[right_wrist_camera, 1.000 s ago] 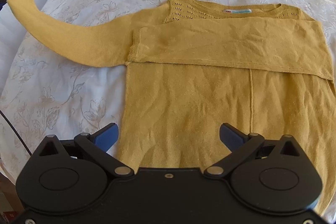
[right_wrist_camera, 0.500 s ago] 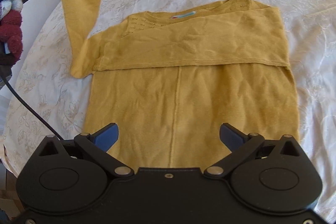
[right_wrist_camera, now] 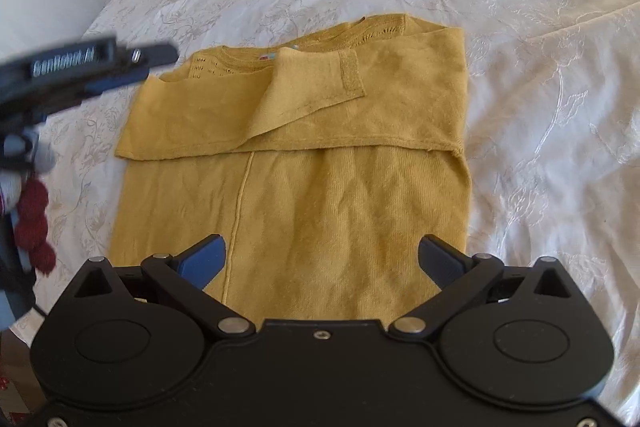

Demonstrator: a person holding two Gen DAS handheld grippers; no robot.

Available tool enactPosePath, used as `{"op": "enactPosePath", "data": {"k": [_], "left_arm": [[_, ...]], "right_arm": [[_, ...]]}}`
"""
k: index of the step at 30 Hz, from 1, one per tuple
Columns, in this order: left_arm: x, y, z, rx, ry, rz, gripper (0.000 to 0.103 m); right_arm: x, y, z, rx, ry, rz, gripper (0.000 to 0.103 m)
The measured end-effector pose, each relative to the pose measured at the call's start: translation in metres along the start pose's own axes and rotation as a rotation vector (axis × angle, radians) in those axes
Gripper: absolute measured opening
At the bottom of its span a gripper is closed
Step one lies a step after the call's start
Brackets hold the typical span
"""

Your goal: Fold small clothes

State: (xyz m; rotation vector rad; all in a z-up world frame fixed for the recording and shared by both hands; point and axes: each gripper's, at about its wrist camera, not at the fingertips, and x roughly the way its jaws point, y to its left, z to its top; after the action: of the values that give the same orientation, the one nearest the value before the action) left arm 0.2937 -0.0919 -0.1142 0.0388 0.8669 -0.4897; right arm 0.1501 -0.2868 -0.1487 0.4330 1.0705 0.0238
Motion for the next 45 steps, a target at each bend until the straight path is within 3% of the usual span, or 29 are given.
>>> {"op": "enactPosePath", "data": {"k": [6,10,14,18,20,22,23,26,32,34,35,36,37,40,45], "left_arm": [[0.006,0.062,-0.038,-0.087,0.15,0.167,0.046],[0.012,0.091,-0.048,-0.148,0.196,0.227,0.046],[0.027,0.11,-0.056,-0.189,0.248,0.253,0.047],[0.043,0.12,-0.065,-0.248,0.264,0.229,0.059],[0.047,0.121,-0.066,-0.258,0.257,0.206,0.072],[0.054,0.119,-0.066,-0.251,0.262,0.17,0.096],[0.058,0.116,-0.066,-0.234,0.271,0.161,0.1],[0.068,0.104,-0.065,-0.164,0.294,0.202,0.103],[0.066,0.096,-0.07,-0.177,0.243,0.246,0.103],[0.064,0.094,-0.074,-0.169,0.221,0.249,0.103],[0.063,0.094,-0.075,-0.166,0.215,0.249,0.103],[0.062,0.095,-0.074,-0.165,0.213,0.249,0.103],[0.062,0.095,-0.074,-0.166,0.215,0.249,0.103],[0.064,0.095,-0.07,-0.167,0.222,0.253,0.103],[0.064,0.096,-0.07,-0.167,0.217,0.256,0.103]], "right_arm": [[0.013,0.005,0.034,-0.064,-0.062,-0.032,0.102],[0.027,0.006,0.059,-0.069,-0.109,-0.069,0.101],[0.045,0.0,0.082,-0.061,-0.09,-0.054,0.083],[0.064,-0.005,0.1,-0.078,-0.071,-0.035,0.081],[0.073,-0.006,0.107,-0.086,-0.064,-0.022,0.081],[0.083,-0.007,0.112,-0.092,-0.053,-0.01,0.08],[0.088,-0.007,0.114,-0.096,-0.046,-0.005,0.079],[0.103,-0.008,0.118,-0.102,-0.018,0.002,0.075],[0.123,-0.014,0.119,-0.058,0.024,0.02,0.074],[0.125,-0.014,0.119,-0.052,0.029,0.02,0.062],[0.124,-0.013,0.12,-0.051,0.028,0.019,0.048],[0.122,-0.013,0.12,-0.05,0.027,0.025,0.022],[0.118,-0.013,0.122,-0.038,0.029,0.051,0.015],[0.092,-0.012,0.122,-0.018,-0.025,0.103,0.015],[0.04,-0.027,0.116,0.009,-0.117,0.041,0.014]]}}
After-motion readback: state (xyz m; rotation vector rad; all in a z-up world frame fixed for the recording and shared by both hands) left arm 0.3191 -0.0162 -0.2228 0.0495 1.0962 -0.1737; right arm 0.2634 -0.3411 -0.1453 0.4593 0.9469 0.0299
